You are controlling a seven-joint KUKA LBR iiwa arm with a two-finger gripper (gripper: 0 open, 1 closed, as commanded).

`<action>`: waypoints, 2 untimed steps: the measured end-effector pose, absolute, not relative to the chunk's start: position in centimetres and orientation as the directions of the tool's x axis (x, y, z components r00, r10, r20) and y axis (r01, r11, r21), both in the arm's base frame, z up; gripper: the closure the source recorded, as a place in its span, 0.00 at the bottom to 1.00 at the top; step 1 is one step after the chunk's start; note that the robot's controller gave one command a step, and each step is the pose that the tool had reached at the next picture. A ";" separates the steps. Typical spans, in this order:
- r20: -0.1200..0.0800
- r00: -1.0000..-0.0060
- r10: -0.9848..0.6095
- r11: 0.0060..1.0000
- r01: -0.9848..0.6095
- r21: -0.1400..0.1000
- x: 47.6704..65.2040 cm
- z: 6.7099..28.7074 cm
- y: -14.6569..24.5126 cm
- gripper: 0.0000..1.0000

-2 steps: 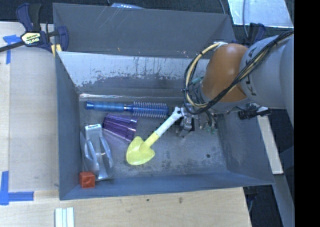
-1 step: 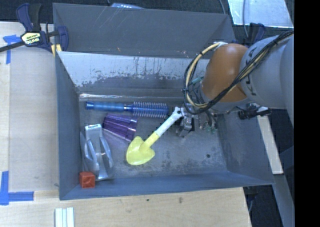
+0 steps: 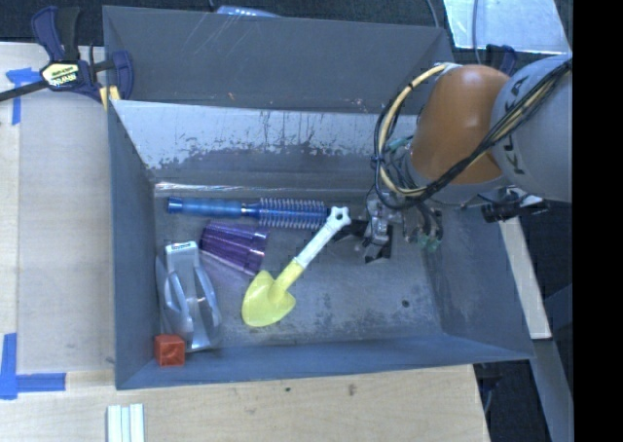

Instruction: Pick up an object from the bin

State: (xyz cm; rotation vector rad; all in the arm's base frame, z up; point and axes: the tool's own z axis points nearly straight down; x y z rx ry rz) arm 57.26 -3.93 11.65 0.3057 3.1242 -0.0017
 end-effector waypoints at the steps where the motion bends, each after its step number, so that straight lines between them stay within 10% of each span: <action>1: -0.012 -0.977 0.211 0.977 0.211 0.000 57.4 16.7 -5.0 1.00; 2: -0.004 -0.976 0.220 0.976 0.220 -0.001 55.4 22.6 -5.4 1.00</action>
Offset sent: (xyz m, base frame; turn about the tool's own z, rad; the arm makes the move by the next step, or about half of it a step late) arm -0.0279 -0.0143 0.1301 0.0278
